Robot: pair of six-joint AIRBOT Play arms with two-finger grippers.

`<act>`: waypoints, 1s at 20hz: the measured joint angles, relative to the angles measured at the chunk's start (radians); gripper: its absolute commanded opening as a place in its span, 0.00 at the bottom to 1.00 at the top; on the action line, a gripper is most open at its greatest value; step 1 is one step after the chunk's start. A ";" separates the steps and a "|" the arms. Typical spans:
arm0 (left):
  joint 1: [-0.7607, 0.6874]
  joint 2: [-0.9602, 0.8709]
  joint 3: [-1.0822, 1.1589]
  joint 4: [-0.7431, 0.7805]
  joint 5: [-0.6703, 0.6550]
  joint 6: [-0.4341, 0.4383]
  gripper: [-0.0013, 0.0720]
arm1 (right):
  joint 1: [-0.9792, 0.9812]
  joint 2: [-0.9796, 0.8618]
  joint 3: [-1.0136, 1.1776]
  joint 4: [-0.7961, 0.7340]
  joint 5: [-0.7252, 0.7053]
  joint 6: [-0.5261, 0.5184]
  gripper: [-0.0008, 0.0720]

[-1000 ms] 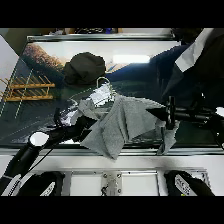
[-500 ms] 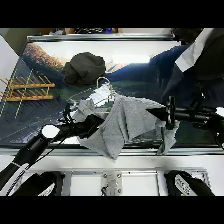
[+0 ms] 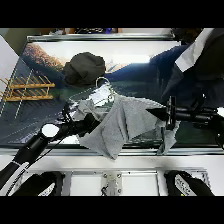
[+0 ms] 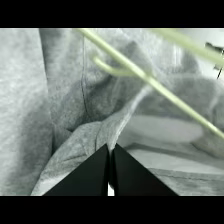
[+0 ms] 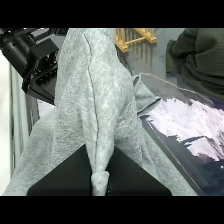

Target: Fold the clothes and pants, and hang the long-sleeved shirts on hangers.

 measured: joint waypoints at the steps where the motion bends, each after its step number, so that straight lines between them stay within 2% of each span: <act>1: 0.014 0.002 0.000 0.000 -0.008 0.000 0.04 | 0.000 0.013 0.002 0.000 0.000 0.020 0.04; 12: 0.207 0.091 0.000 0.066 -0.126 0.031 0.03 | -0.015 0.221 0.026 -0.044 -0.027 0.272 0.04; 20: 0.148 0.095 0.059 0.084 -0.126 0.045 0.03 | -0.008 0.292 0.027 0.072 -0.096 0.381 0.03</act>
